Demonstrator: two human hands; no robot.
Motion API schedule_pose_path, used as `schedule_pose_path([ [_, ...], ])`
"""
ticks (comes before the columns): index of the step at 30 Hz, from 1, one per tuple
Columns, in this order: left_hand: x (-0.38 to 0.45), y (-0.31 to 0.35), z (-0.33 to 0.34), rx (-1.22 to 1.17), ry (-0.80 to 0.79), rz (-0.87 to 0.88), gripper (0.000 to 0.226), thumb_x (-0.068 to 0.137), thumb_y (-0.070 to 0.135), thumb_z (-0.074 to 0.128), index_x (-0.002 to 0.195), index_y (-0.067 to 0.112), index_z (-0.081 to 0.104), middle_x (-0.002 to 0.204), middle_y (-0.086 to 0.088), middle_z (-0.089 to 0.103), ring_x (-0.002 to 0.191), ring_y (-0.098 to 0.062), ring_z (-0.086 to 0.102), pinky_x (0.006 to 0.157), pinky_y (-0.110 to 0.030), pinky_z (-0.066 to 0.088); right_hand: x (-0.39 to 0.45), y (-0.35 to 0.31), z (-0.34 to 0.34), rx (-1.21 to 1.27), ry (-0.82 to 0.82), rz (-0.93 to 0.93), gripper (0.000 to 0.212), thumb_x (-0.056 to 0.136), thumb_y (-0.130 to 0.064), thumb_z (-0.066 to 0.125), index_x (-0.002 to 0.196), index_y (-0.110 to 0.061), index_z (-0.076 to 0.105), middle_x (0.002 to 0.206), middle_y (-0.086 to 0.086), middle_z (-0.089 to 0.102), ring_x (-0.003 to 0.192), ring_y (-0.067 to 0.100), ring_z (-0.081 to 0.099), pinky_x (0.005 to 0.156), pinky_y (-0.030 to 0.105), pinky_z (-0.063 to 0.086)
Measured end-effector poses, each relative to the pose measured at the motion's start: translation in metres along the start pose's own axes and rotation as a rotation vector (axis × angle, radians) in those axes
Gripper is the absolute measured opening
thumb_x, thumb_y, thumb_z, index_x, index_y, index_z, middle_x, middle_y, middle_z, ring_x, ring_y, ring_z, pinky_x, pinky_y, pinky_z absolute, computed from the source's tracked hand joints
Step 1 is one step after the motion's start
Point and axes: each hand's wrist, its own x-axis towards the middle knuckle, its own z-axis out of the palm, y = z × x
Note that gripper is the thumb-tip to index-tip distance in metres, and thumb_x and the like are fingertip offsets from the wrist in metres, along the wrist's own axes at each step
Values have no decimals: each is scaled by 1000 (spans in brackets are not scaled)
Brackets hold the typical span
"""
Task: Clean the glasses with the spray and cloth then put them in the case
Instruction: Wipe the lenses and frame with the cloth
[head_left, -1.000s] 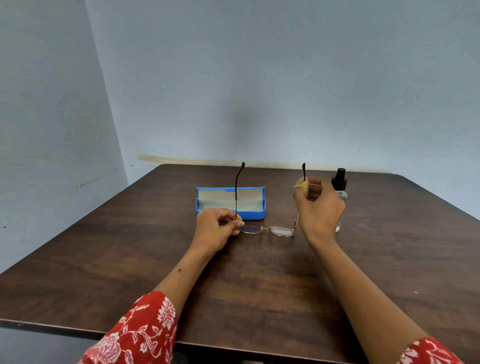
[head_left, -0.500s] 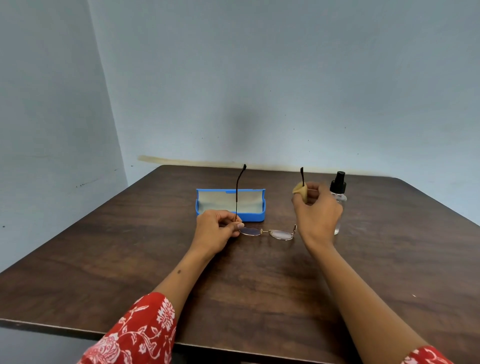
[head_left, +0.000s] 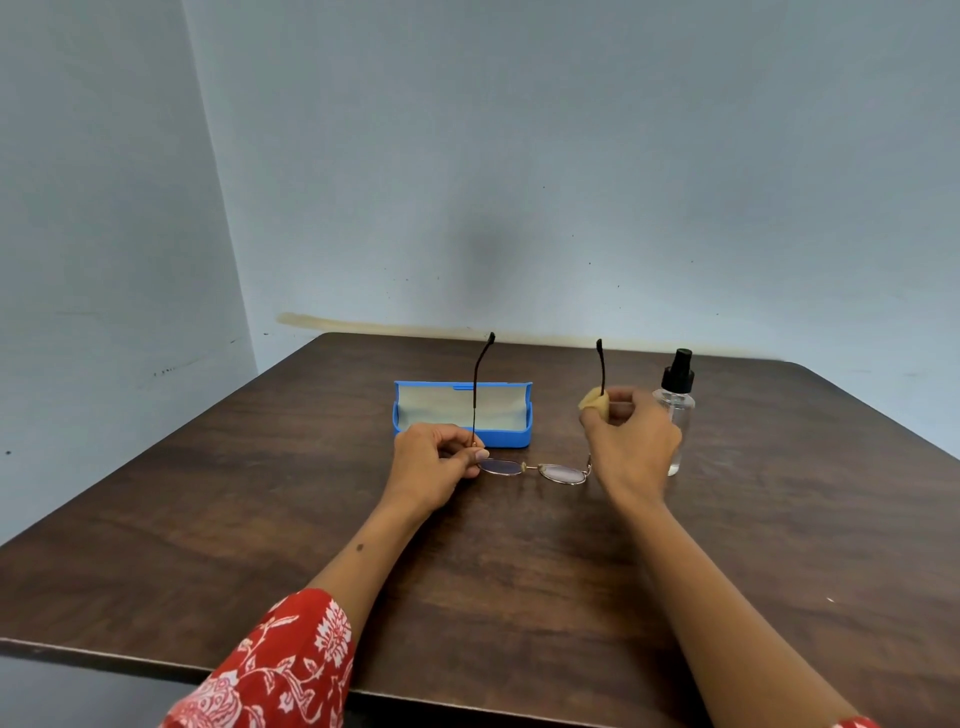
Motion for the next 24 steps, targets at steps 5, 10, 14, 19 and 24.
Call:
schedule_pose_path([
  [5,1,-1,1,8,-2,1,6,79,6,71,81,11,72,72,-2,70,56,-2,65,66,-18,56,11,-18,-4,66,91,-28,13,83,-16,63,93,-9,66,74,-5,62,70,12,59,66,12,41],
  [10,1,-3,0,6,-5,7,6,79,6,72,84,9,72,75,-6,71,57,-4,66,66,-16,56,16,-33,-7,79,82,-116,17,83,-17,64,99,-13,64,84,-5,65,75,9,60,62,3,38],
  [14,1,-3,1,7,0,13,6,79,6,71,82,11,72,75,-6,71,58,-4,66,65,-16,56,7,-20,-4,27,52,-83,11,84,-16,63,95,-12,65,76,-6,64,66,6,56,58,-1,35],
  [19,2,-4,1,10,5,13,5,78,6,72,82,10,73,74,-4,72,58,-4,66,65,-15,56,7,-15,-6,47,61,-32,13,82,-14,64,94,-10,66,74,-7,61,71,11,59,73,23,47],
  [24,2,-3,2,17,11,8,4,79,7,72,81,10,73,74,-6,72,61,-8,67,69,-19,57,18,-33,-9,107,106,-89,18,83,-18,65,99,-10,65,82,-4,65,77,12,61,73,23,47],
])
